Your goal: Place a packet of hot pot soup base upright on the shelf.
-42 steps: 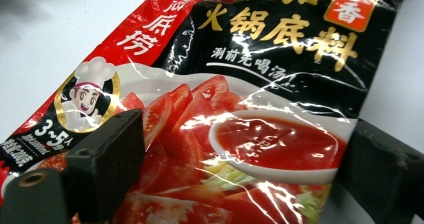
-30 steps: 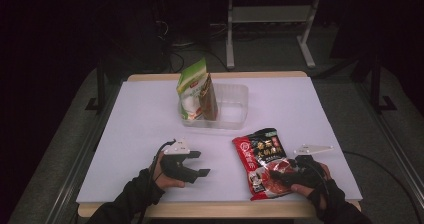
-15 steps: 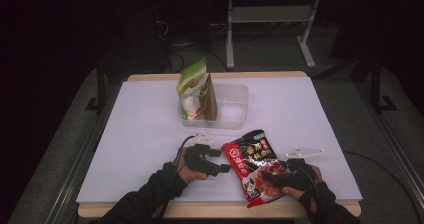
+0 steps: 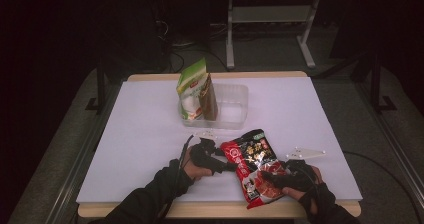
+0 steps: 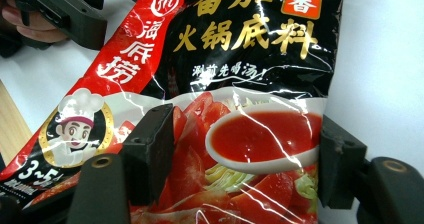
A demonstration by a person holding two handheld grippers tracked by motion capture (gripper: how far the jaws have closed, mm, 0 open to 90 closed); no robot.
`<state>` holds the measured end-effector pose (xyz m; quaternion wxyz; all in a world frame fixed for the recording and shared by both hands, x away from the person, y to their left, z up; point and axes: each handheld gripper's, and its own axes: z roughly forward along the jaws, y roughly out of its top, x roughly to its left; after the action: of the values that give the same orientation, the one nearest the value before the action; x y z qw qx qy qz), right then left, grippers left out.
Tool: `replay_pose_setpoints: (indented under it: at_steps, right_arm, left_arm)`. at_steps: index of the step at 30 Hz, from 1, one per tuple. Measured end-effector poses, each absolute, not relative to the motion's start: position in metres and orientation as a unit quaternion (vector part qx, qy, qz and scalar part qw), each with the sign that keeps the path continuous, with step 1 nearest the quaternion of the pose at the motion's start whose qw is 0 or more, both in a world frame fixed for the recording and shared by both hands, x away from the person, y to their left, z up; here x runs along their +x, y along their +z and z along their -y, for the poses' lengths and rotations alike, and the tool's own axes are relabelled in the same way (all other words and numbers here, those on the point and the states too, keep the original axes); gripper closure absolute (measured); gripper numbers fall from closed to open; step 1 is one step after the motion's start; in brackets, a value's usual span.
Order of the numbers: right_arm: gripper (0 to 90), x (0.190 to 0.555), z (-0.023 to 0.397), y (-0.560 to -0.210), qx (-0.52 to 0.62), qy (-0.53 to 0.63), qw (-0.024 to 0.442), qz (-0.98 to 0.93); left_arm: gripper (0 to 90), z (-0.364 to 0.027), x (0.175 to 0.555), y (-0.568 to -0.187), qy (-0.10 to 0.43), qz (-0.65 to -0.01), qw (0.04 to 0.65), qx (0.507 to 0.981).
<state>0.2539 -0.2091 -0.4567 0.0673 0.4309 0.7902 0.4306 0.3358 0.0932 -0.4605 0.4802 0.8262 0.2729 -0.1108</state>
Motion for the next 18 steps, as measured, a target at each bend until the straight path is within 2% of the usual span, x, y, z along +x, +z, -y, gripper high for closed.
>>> replay_pose_setpoints:
  at_steps: [2,4,7,11,18]
  right_arm:
    - [38.8,0.2534,0.2089,-0.4561,0.426,0.442,0.067,-0.787]
    - [38.4,0.2524,0.2059,-0.4553,0.425,0.436,0.073,-0.790]
    - [40.3,0.2521,0.2075,-0.4546,0.425,0.440,0.075,-0.787]
    - [45.2,0.2512,0.2071,-0.4534,0.423,0.444,0.081,-0.785]
    - [66.3,0.2499,0.2138,-0.4489,0.418,0.459,0.090,-0.779]
  left_arm:
    - [22.5,-0.0884,0.3348,-0.4599,-0.106,-0.270,0.480,0.828]
    - [21.8,-0.0865,0.3344,-0.4585,-0.094,-0.275,0.488,0.823]
    - [28.1,-0.0882,0.3369,-0.4575,-0.098,-0.286,0.500,0.811]
    - [27.8,-0.0867,0.3357,-0.4559,-0.079,-0.297,0.506,0.806]
    - [42.5,-0.0944,0.3396,-0.4531,-0.060,-0.313,0.515,0.796]
